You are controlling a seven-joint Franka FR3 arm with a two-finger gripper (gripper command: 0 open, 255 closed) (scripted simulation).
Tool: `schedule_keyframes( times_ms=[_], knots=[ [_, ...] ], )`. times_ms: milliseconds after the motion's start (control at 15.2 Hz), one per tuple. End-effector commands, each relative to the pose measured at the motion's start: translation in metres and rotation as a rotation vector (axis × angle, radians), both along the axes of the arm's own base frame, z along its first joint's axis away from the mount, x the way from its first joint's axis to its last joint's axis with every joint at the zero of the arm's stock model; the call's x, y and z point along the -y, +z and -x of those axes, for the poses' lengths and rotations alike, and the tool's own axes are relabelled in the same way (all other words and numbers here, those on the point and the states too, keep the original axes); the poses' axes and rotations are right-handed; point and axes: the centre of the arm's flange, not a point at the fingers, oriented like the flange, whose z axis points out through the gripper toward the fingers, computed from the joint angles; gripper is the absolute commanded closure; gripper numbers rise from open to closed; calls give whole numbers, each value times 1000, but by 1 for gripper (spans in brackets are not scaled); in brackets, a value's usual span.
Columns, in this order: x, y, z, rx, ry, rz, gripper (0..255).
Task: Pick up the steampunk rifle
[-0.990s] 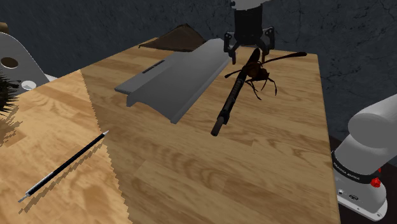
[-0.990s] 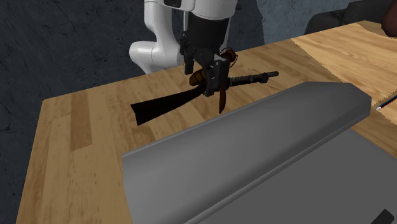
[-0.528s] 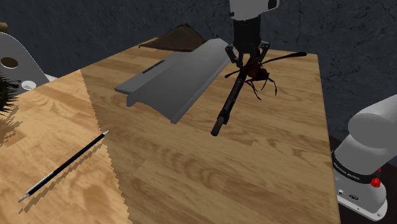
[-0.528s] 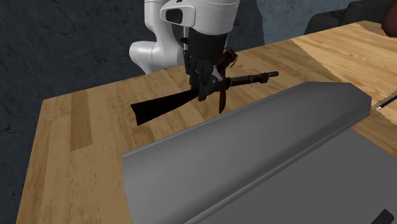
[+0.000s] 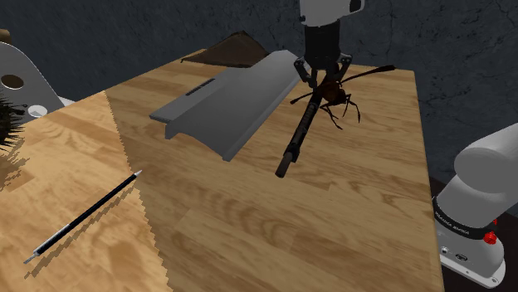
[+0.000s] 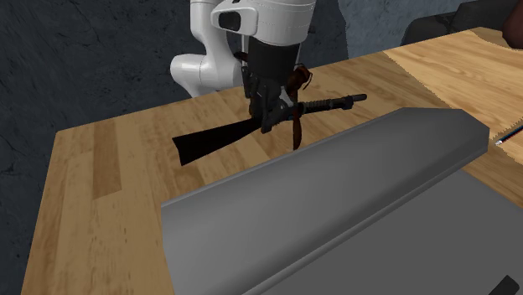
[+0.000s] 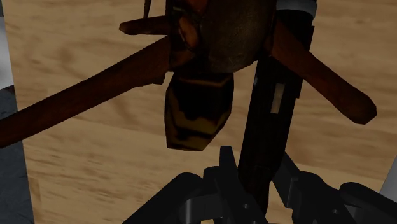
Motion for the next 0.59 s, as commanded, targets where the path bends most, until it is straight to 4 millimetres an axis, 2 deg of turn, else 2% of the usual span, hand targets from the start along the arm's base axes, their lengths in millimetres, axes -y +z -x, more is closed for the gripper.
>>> schedule_keyframes(
  times_ms=[0,528],
  knots=[
    [1,5,0,-1,0,0,255],
    [0,47,0,-1,0,0,255]
  ],
)
